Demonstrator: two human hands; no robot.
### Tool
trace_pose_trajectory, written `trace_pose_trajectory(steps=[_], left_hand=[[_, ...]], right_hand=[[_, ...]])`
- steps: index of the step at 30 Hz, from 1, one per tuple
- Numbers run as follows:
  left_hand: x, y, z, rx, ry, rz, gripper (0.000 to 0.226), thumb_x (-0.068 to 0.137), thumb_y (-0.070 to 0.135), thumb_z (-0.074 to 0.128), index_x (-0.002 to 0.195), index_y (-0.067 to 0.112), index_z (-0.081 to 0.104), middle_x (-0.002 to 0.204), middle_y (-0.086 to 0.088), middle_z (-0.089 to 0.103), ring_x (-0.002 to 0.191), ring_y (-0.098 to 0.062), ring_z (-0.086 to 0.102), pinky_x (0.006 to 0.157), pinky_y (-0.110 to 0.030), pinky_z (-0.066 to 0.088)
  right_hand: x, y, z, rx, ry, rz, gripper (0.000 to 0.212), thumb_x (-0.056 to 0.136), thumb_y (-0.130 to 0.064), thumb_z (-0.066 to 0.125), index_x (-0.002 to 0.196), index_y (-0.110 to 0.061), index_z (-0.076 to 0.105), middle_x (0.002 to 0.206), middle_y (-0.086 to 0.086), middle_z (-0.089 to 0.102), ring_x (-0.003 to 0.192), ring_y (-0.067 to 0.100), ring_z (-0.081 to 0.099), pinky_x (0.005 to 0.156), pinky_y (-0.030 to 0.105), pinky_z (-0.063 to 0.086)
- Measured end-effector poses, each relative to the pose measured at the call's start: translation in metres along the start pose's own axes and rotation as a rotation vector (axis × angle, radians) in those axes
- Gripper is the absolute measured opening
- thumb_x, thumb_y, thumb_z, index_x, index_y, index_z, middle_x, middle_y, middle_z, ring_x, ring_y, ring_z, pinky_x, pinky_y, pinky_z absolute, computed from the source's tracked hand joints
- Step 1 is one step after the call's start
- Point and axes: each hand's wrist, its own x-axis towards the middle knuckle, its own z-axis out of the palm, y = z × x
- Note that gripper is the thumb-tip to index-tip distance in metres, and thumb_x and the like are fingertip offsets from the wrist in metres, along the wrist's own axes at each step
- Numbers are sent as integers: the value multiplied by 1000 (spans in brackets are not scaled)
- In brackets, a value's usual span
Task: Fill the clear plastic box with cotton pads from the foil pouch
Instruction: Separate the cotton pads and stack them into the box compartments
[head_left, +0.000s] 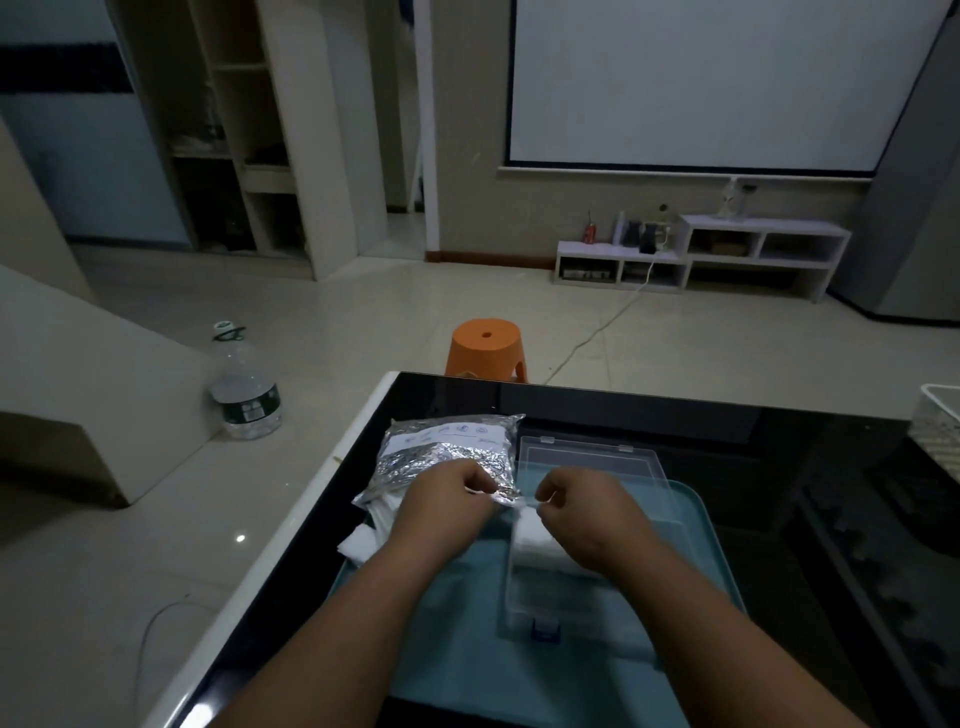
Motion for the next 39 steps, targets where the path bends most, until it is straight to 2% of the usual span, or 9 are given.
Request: trace_pose_trajectory(steps=[6, 10, 15, 19, 22, 28, 32, 35, 39], left_hand=[[-1, -18, -27, 46, 50, -42, 22, 73, 9, 55, 75, 26, 69, 74, 11, 64, 74, -13, 61, 64, -26, 47], [-1, -34, -44, 54, 105, -69, 23, 73, 8, 54, 71, 27, 66, 80, 10, 68, 79, -11, 62, 75, -29, 52], [-2, -54, -61, 87, 132, -99, 29, 73, 2, 49, 74, 26, 65, 86, 8, 67, 80, -13, 60, 70, -26, 47], [-2, -71, -70, 117, 130, -110, 29, 77, 5, 51, 76, 31, 64, 90, 11, 67, 86, -11, 61, 73, -25, 48], [-1, -81, -75, 139, 131, -139, 28, 77, 6, 54, 75, 32, 63, 89, 10, 66, 86, -12, 62, 74, -25, 49], [3, -99, -74, 179, 85, -211, 22, 76, 11, 57, 73, 32, 59, 90, 6, 66, 88, -16, 62, 77, -28, 51], [4, -106, -67, 184, 50, -264, 14, 76, 14, 61, 78, 27, 55, 89, 4, 62, 86, -18, 59, 72, -27, 46], [5, -108, -64, 184, 46, -295, 14, 77, 16, 61, 82, 23, 51, 85, 4, 57, 84, -19, 57, 67, -27, 41], [5, -111, -63, 200, 23, -316, 16, 77, 14, 61, 88, 21, 50, 91, 1, 57, 86, -20, 57, 68, -27, 41]], right_hand=[[3, -30, 13, 35, -8, -67, 19, 89, -27, 59, 106, -27, 67, 107, -2, 67, 95, 18, 62, 85, 35, 53], [4, -54, 31, 46, -34, -121, 17, 86, -22, 58, 98, -27, 70, 104, 0, 69, 93, 19, 63, 83, 34, 54], [9, -74, 55, 75, -79, -121, 20, 86, -21, 57, 102, -24, 70, 107, 2, 70, 98, 21, 63, 87, 32, 53], [14, -82, 70, 71, -92, -119, 19, 87, -20, 58, 101, -24, 70, 106, 2, 70, 99, 21, 63, 83, 28, 50], [16, -87, 82, 63, -77, -120, 21, 86, -20, 61, 103, -27, 70, 106, -1, 71, 100, 18, 64, 74, 22, 43], [13, -87, 105, 30, -6, -140, 26, 83, -25, 61, 107, -26, 70, 108, 0, 71, 100, 22, 65, 83, 29, 52], [12, -86, 115, 8, 108, -190, 26, 85, -34, 60, 107, -27, 72, 106, -2, 72, 97, 18, 66, 80, 29, 53], [11, -91, 122, -104, 173, -293, 25, 85, -38, 57, 98, -21, 70, 99, 0, 70, 95, 21, 63, 73, 30, 48], [7, -95, 130, -226, 161, -342, 29, 85, -43, 56, 97, -17, 64, 103, 3, 68, 99, 26, 61, 77, 33, 47]])
